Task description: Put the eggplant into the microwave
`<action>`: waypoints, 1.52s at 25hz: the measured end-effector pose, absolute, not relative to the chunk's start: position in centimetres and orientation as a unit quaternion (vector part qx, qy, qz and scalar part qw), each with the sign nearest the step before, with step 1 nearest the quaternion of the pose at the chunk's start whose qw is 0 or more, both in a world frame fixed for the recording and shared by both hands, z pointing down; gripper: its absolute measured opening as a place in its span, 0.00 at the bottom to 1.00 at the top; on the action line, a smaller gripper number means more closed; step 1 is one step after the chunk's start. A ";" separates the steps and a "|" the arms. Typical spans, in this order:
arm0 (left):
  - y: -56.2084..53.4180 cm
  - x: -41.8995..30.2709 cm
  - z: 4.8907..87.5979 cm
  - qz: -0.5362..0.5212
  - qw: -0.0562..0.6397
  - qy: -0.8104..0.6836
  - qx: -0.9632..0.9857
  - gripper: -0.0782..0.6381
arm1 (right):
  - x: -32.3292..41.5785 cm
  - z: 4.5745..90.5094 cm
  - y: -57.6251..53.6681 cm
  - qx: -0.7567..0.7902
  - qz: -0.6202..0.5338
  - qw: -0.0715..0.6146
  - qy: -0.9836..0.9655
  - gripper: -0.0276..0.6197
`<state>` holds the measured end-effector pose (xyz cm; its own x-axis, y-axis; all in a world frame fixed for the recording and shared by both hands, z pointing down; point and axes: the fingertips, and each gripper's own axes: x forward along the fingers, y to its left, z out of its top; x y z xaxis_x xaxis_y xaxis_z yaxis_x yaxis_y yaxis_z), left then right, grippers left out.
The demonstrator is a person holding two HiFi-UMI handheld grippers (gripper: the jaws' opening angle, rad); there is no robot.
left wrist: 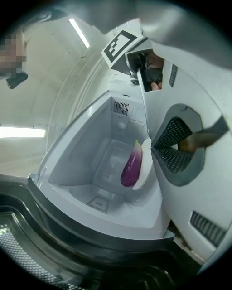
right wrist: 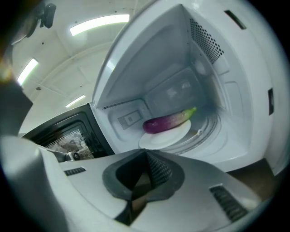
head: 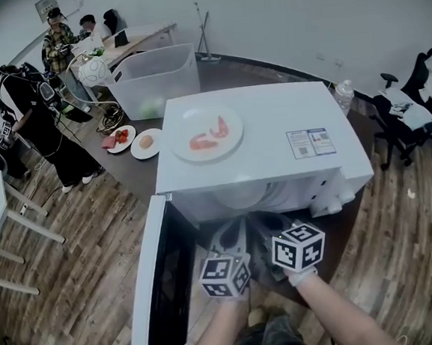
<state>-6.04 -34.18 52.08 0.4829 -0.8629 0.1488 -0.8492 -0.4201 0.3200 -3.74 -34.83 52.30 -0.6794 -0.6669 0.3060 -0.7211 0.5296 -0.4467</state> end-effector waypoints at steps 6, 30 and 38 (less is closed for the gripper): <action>-31.0 -6.1 51.8 -0.023 0.177 -0.503 0.846 0.10 | -3.6 51.2 -31.9 0.389 0.233 0.051 -0.890 0.05; -12.8 -1.6 46.9 -0.036 0.154 -0.512 0.844 0.10 | 1.5 46.7 -13.2 0.361 0.156 0.068 -0.917 0.04; -7.3 -0.4 46.0 -0.028 0.145 -0.514 0.845 0.10 | 3.1 45.2 -8.0 0.364 0.150 0.053 -0.918 0.04</action>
<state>-0.44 -7.27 46.00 0.4703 -0.8767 0.1014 -0.8604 -0.4298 0.2739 3.15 -7.96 45.17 -0.7287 -0.6528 0.2068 -0.6847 0.6896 -0.2357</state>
